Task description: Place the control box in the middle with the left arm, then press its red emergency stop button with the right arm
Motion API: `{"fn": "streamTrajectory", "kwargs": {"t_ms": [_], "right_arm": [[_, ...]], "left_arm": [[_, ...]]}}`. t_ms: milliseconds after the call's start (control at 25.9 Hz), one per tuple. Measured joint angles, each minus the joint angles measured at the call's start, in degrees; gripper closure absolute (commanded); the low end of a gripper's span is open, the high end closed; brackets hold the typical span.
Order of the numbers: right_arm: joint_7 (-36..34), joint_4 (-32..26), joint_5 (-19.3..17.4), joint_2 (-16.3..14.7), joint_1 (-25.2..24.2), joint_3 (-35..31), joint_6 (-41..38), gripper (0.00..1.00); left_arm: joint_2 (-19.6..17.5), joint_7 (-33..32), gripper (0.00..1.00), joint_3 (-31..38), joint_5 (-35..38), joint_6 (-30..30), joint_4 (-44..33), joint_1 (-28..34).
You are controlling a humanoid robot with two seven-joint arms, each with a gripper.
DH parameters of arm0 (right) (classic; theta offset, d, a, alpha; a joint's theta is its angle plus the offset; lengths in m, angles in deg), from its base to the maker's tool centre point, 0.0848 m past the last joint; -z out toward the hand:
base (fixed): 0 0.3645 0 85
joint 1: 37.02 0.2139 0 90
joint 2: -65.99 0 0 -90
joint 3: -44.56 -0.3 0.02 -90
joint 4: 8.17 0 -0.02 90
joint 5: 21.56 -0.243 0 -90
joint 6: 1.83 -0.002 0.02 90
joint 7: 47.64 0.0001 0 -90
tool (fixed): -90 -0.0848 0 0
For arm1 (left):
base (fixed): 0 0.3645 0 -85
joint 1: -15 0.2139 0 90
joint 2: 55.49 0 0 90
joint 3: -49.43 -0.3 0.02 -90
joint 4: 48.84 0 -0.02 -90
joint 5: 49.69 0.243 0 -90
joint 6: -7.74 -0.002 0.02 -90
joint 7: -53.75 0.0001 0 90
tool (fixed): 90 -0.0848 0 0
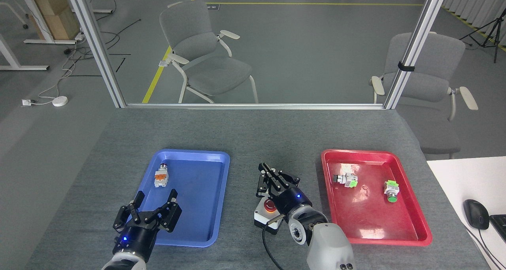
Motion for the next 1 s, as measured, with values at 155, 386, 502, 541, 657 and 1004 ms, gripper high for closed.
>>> {"fn": "streamTrajectory", "kwargs": {"t_ms": [155,386,502,541,657,1004], "right_arm": [[-6.75,-4.64,-0.03,-0.02,0.1,-3.56,6.52,0.01],[-9.23,-7.12,0.77,-0.49,-2.64,-13.53,9.82,0.01],[-9.33,-9.1,2.56,-0.74,-7.05,-16.59,11.3,0.01],[-9.35,-10.09,3.28,-0.82,-8.68,-17.16,11.6,0.01],[-9.37,-13.7,5.1,-1.06,-13.42,-18.41,12.11,0.01],[-8.98,-17.8,6.15,-1.2,-21.09,-20.63,12.39,0.01]], "left_arm": [[0.53,0.47,0.01,-0.5,0.96,-0.03,0.09,0.36],[0.86,1.84,0.01,-0.58,0.41,0.18,0.23,0.45],[1.01,2.01,0.01,-0.57,0.19,0.21,0.28,0.46],[1.03,2.02,0.01,-0.57,0.16,0.23,0.29,0.46],[1.06,2.05,0.01,-0.57,0.12,0.28,0.3,0.46],[1.07,2.06,0.01,-0.57,0.1,0.28,0.31,0.46]]}}
